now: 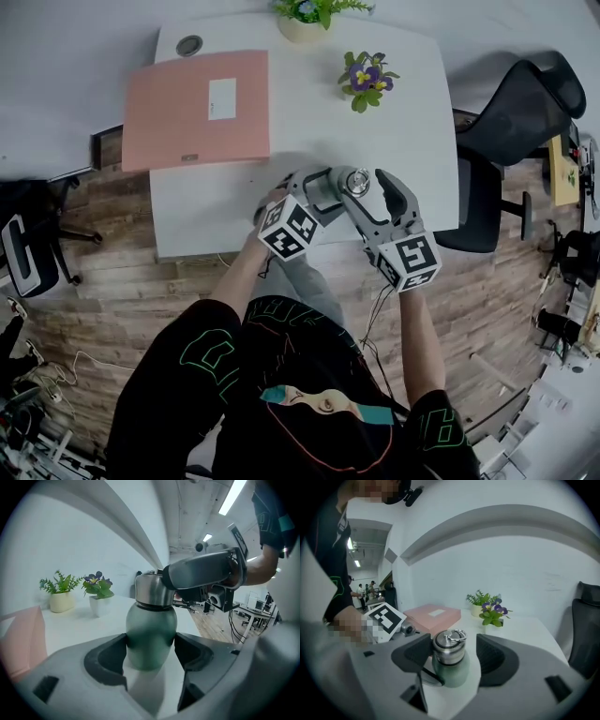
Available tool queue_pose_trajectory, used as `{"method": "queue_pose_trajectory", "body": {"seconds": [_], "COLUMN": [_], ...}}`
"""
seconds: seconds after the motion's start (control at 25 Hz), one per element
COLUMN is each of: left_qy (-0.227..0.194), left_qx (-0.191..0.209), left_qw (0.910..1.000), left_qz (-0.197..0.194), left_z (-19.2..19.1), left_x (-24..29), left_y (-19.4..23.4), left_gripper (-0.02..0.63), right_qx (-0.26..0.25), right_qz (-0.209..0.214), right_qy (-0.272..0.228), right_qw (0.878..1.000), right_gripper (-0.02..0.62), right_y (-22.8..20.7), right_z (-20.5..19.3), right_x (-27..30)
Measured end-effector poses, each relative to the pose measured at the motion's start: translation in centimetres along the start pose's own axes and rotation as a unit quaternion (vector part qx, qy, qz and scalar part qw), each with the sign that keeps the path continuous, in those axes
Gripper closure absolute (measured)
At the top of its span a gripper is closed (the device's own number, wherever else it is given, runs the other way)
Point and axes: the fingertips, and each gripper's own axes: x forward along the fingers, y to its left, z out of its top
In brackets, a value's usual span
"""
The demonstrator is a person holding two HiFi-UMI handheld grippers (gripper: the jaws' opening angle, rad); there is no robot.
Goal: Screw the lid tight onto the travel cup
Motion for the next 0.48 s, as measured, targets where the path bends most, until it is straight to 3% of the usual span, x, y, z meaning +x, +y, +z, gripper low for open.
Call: {"method": "queue_pose_trajectory", "body": {"seconds": [0.24,0.48], "left_qy": [-0.001,-0.004], "left_qx": [-0.001,-0.001], "left_qw": [1.0000,0.9999], "left_qz": [-0.006,-0.015], "left_z": [0.0,-0.1], "left_x": [0.0,-0.1], "left_y": [-0.1,0.0], "left_gripper": [0.275,0.275], "right_qx": [-0.040,-0.069], "right_qz": [0.083,0.168], "right_qy": [0.019,0.040], "right_qw": [0.996,0.983], "right_gripper": [0.314,0.336], "right_y": [0.6,1.2], "right_z": [0.6,0.8], "right_x": [0.3,0.5]}}
